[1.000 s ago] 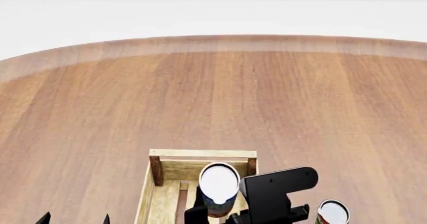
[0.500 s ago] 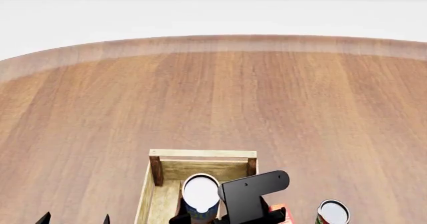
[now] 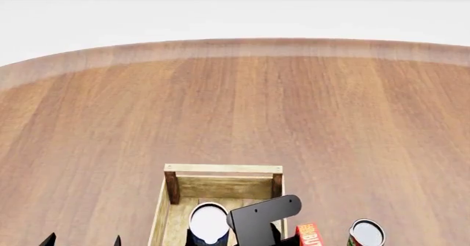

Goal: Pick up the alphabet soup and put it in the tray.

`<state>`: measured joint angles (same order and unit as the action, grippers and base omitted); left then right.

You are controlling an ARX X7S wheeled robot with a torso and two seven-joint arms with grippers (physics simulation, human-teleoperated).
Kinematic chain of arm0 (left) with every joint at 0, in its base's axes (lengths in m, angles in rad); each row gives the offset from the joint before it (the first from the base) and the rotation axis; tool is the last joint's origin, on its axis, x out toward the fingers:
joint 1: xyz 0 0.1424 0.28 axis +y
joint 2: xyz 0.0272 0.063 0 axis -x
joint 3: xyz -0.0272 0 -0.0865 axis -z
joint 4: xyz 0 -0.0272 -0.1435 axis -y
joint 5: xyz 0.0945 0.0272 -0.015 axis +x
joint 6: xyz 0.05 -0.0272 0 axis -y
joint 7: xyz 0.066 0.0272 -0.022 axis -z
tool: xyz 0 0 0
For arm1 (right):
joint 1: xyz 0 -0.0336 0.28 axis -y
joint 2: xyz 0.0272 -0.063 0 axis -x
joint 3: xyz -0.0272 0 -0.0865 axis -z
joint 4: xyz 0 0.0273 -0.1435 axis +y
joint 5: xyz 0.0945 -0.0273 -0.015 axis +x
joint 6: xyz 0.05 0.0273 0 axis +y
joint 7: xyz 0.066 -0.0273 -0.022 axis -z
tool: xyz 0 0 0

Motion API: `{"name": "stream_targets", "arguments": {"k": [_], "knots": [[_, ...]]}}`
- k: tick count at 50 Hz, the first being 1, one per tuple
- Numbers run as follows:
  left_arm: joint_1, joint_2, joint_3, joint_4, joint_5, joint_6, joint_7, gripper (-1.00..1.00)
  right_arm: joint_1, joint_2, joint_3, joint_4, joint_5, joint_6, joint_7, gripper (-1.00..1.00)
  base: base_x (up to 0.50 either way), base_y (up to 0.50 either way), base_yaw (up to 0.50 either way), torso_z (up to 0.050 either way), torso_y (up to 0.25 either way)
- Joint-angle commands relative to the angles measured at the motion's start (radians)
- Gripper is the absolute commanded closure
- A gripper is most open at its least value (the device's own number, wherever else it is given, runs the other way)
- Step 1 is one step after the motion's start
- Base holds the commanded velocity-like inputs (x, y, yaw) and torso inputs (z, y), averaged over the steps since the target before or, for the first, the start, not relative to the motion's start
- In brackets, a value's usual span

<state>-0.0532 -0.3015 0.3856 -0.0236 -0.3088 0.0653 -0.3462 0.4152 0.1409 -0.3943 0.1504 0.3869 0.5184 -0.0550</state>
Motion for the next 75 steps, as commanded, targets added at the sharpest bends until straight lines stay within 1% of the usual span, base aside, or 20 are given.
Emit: {"name": "stream_targets", "arguments": {"k": [1, 53, 75], "knots": [[0.0, -0.002, 0.003, 0.0, -0.001, 0.002, -0.002, -1.0, 0.008, -0.009, -0.011, 0.036, -0.013, -0.041, -0.018, 1.0, 0.0, 0.0, 0.0, 0.0, 0.0], [-0.005, -0.01, 0.016, -0.002, -0.008, 0.007, -0.011, -1.0, 0.028, -0.025, -0.057, 0.264, -0.024, -0.16, -0.028, 1.0, 0.0, 0.0, 0.0, 0.0, 0.001], [-0.005, -0.013, 0.022, -0.002, -0.01, 0.008, -0.015, -1.0, 0.032, -0.024, -0.07, 0.303, -0.011, -0.177, -0.031, 1.0, 0.0, 0.0, 0.0, 0.0, 0.001]]}}
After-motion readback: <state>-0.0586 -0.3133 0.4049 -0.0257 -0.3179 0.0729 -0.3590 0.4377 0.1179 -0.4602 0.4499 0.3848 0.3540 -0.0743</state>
